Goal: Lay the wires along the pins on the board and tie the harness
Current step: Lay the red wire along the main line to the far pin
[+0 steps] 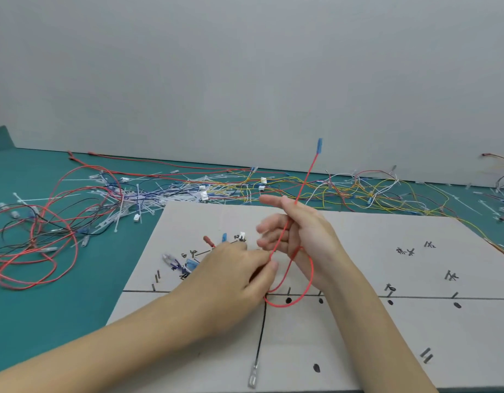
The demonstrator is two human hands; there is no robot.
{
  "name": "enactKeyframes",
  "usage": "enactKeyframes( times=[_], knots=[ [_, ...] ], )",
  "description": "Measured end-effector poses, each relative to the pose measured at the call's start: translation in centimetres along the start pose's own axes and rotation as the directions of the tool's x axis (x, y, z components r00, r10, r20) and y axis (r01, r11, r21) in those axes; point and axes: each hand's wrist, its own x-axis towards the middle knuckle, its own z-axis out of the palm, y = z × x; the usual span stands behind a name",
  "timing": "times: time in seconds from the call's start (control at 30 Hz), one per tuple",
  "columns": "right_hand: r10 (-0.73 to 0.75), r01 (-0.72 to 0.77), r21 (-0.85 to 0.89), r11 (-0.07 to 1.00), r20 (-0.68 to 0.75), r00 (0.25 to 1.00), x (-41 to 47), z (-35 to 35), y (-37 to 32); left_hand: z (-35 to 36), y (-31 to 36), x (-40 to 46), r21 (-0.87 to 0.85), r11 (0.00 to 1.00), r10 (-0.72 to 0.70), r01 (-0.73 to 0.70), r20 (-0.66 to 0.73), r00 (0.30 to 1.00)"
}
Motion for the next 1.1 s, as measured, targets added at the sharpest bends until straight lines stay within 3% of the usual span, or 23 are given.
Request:
enactKeyframes(
  times=[0.13, 0.23, 0.37, 0.5, 0.63, 0.73, 0.8, 0.9, 1.03, 1.1],
  knots=[
    [-0.023, 0.018, -0.223, 0.975, -0.018, 1.0, -0.3, 0.2, -0.1, -0.5, 0.6, -0.5, -0.16, 0.983, 0.105, -0.092, 0.077, 0.992],
    [-0.005, 0.003, -0.272, 0.962, -0.005, 1.0, -0.5, 0.0, -0.4, -1.6, 1.2, -0.6, -0.257, 0.952, 0.177, -0.168, 0.013, 0.984],
    [0.201, -0.119, -0.317, 0.941, 0.238, 0.95, -1.3, -0.6, -1.3, -3.2, 1.3, -0.8, -0.382, 0.898, 0.201, -0.219, -0.089, 0.976],
    [0.348, -0.19, -0.374, 0.908, 0.419, 0.838, -2.2, -1.6, -2.5, -4.2, 0.8, -1.4, -0.241, 0.926, 0.223, -0.29, -0.269, 0.937],
    [0.431, -0.25, -0.404, 0.88, 0.456, 0.779, -2.7, -2.5, -3.3, -5.8, -0.6, -0.7, -0.193, 0.951, 0.094, -0.243, -0.566, 0.819],
    [0.488, -0.299, -0.412, 0.861, 0.503, 0.713, -3.0, -2.5, -3.5, -7.1, -1.9, 0.0, -0.192, 0.977, -0.06, -0.089, -0.654, 0.754],
    [0.507, -0.326, -0.4, 0.857, 0.536, 0.675, -3.0, -2.3, -3.4, -7.6, -2.9, 0.2, -0.265, 0.964, -0.15, 0.0, -0.544, 0.825],
    [0.528, -0.353, -0.398, 0.846, 0.539, 0.657, -2.7, -1.9, -3.2, -7.5, -4.0, 0.1, -0.42, 0.906, -0.146, 0.055, -0.189, 0.971],
    [0.537, -0.349, -0.417, 0.839, 0.534, 0.653, -2.5, -1.3, -2.7, -8.1, -5.4, 0.1, -0.541, 0.829, -0.136, 0.145, 0.056, 0.989],
    [0.531, -0.34, -0.415, 0.844, 0.556, 0.64, -2.6, -1.2, -2.6, -9.1, -6.6, -0.1, -0.516, 0.819, -0.113, 0.25, 0.283, 0.952]
  ],
)
